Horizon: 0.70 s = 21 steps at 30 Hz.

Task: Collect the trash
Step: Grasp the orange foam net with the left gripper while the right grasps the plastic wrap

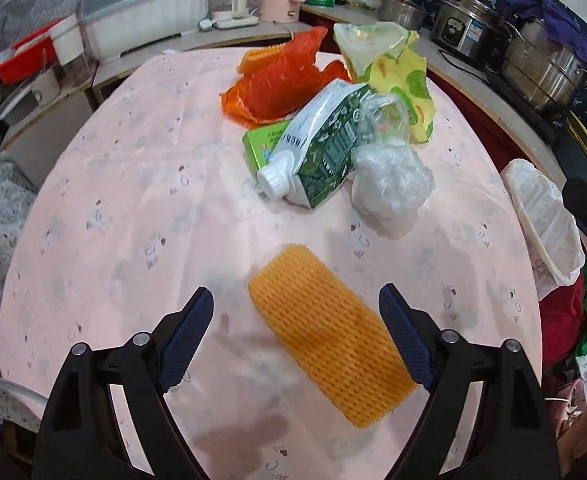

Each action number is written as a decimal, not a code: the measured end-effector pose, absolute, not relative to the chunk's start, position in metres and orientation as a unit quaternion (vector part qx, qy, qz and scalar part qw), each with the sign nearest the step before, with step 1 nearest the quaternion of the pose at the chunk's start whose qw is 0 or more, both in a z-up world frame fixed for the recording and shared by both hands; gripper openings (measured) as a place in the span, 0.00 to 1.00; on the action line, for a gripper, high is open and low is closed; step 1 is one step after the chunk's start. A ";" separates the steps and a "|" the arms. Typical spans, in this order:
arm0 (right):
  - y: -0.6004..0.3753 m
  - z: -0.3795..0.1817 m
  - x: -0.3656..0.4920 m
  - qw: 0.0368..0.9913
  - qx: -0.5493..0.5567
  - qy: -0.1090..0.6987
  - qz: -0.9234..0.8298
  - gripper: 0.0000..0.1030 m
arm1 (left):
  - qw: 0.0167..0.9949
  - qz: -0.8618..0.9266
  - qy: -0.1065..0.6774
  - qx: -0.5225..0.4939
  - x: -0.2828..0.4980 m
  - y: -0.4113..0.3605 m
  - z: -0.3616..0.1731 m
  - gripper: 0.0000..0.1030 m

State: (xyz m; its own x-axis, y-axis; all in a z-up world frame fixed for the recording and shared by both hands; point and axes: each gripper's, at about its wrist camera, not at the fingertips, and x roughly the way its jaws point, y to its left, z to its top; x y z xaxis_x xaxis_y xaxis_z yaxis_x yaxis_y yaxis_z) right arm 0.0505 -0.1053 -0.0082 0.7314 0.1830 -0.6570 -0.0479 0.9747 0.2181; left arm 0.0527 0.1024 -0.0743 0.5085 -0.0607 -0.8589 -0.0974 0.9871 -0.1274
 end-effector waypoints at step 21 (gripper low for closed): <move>-0.096 -0.039 0.061 0.912 0.091 0.395 0.064 0.53 | 0.826 -0.015 0.551 -0.120 0.070 0.083 -0.115 0.33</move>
State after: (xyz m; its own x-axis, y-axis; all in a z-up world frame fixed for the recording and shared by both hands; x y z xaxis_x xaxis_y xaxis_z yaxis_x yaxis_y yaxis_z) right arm 0.0611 -0.0963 -0.0393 0.6791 0.1890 -0.7093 -0.0457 0.9753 0.2161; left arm 0.0696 0.0834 -0.1149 0.3933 -0.1569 -0.9059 -0.1078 0.9707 -0.2149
